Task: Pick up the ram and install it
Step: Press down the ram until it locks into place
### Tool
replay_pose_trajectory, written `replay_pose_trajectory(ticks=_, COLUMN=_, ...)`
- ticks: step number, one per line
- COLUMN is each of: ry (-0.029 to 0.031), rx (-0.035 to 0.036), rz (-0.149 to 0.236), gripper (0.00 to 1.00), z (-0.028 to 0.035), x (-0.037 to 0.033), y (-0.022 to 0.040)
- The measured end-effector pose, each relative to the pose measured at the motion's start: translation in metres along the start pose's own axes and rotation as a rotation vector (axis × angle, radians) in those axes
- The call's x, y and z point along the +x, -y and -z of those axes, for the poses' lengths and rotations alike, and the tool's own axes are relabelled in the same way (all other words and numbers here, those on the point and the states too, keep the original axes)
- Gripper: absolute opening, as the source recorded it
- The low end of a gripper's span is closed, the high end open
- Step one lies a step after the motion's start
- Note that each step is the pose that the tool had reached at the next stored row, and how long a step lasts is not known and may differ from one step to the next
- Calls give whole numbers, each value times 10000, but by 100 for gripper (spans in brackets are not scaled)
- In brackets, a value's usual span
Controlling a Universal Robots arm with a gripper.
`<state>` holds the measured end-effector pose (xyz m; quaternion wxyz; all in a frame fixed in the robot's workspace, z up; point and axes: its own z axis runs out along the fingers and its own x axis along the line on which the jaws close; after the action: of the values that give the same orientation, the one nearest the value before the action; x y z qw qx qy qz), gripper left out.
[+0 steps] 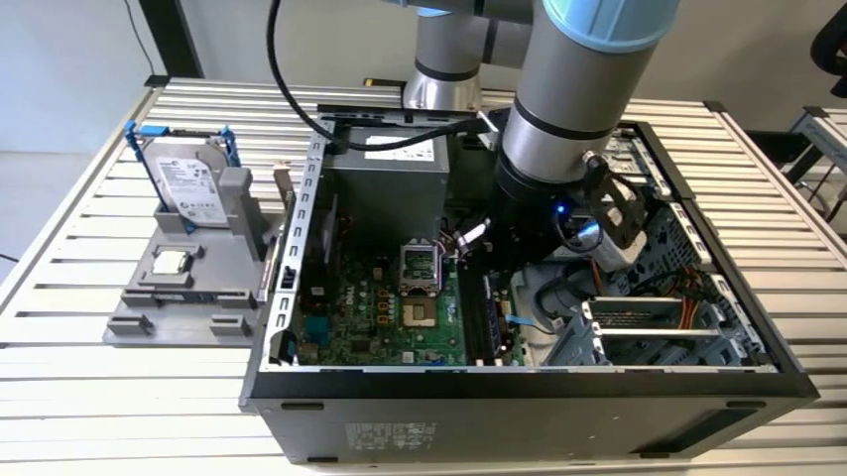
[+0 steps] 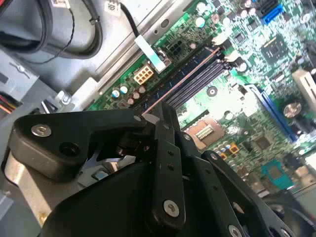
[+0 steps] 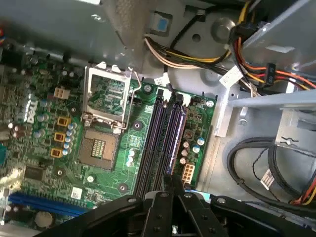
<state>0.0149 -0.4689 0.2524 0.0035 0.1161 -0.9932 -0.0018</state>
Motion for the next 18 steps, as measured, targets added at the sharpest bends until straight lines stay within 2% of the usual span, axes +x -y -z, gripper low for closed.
replay_pose_trajectory(ticks=1, ry=-3, rx=3, rz=548, gripper=0, z=0, x=0, y=-1)
replay_pose_trajectory(ticks=4, ry=-5, rx=7, rz=994, gripper=0, z=0, x=-1, y=-2)
replay_pose_trajectory(ticks=18, ry=-10, rx=17, rz=2541, gripper=0, z=0, x=-2, y=-8)
